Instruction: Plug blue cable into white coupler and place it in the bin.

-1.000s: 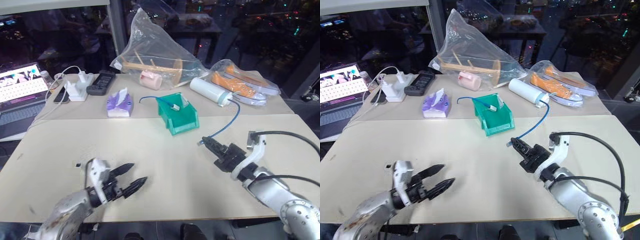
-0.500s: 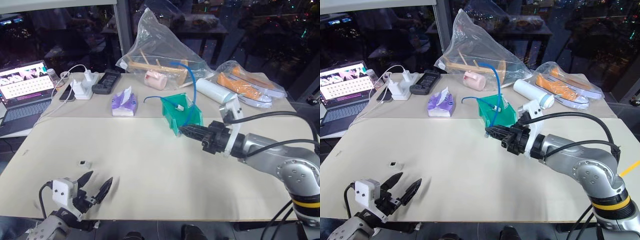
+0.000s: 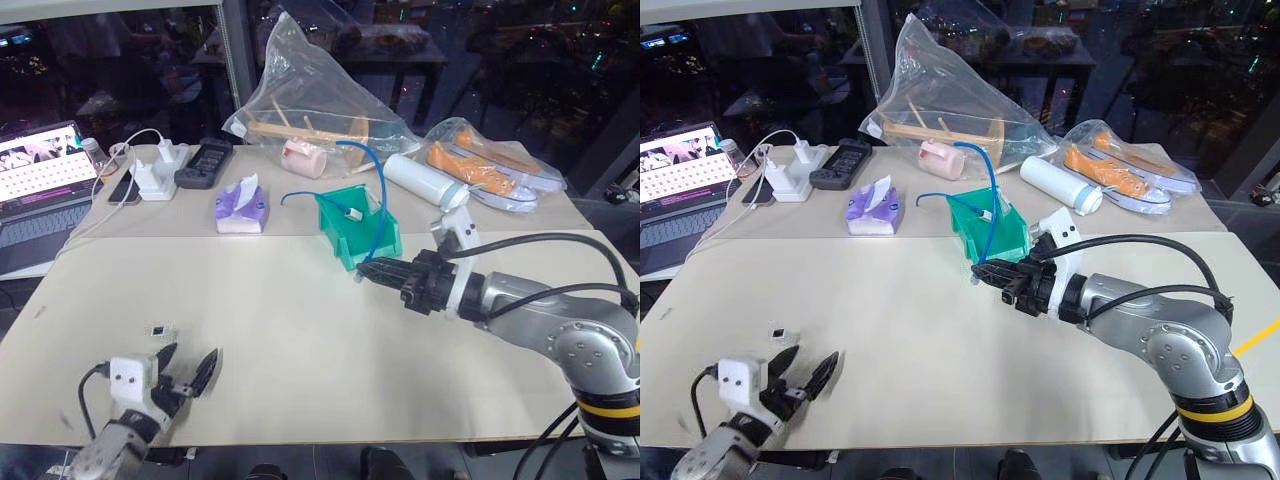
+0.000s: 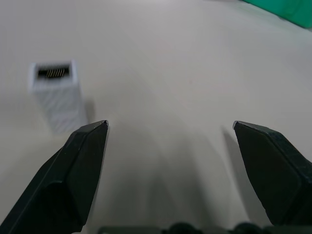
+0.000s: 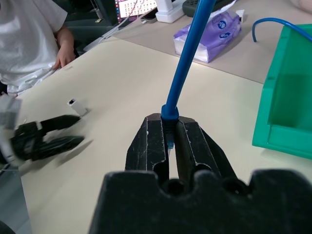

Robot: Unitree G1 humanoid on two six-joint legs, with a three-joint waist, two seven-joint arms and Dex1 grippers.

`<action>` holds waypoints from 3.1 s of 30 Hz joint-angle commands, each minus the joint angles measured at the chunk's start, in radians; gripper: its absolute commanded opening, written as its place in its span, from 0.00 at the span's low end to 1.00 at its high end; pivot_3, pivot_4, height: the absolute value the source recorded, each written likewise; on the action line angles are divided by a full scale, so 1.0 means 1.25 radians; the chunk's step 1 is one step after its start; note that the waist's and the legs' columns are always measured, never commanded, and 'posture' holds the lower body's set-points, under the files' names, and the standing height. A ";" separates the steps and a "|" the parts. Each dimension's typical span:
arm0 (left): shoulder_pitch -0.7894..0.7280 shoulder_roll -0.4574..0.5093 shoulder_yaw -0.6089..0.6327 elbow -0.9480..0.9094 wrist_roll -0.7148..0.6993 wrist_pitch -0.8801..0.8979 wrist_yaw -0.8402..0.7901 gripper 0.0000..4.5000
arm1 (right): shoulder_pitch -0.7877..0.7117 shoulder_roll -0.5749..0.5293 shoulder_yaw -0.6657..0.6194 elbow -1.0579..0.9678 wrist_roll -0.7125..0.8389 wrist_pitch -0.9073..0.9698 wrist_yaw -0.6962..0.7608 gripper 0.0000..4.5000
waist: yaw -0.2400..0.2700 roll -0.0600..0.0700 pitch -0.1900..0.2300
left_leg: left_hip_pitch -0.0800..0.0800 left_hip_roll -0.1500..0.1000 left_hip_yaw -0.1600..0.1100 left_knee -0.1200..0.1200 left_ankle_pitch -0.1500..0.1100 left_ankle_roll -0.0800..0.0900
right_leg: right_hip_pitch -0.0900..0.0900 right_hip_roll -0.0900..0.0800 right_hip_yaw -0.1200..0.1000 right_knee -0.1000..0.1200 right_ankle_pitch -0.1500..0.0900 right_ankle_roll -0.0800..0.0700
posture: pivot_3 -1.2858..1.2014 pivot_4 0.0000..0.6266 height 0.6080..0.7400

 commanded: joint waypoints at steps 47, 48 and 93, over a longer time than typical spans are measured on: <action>-0.608 0.172 -0.327 0.222 0.084 0.141 -0.216 0.14 | 0.081 0.156 -0.136 -0.089 -0.011 0.047 -0.189 0.00 | 0.004 0.002 -0.001 | -0.001 0.000 -0.001 0.000 0.002 -0.004 | 0.001 0.000 -0.001 0.000 0.003 0.001 | 0.52 0.24 1.00; -0.641 0.175 -0.362 0.228 0.087 0.161 -0.246 0.14 | 0.101 0.183 -0.147 -0.098 -0.005 0.035 -0.227 0.00 | -0.001 0.002 -0.001 | -0.001 0.000 -0.001 0.000 0.002 -0.004 | 0.001 0.000 -0.001 0.001 0.003 0.001 | 0.52 0.24 1.00; -0.800 0.082 -0.619 0.109 0.123 0.603 -0.231 0.14 | 0.383 0.423 -0.039 -0.086 0.168 -0.076 -0.582 0.00 | -0.011 0.003 -0.001 | 0.000 -0.001 -0.001 0.000 0.001 -0.001 | 0.000 0.000 0.000 0.000 0.003 0.001 | 0.52 0.24 1.00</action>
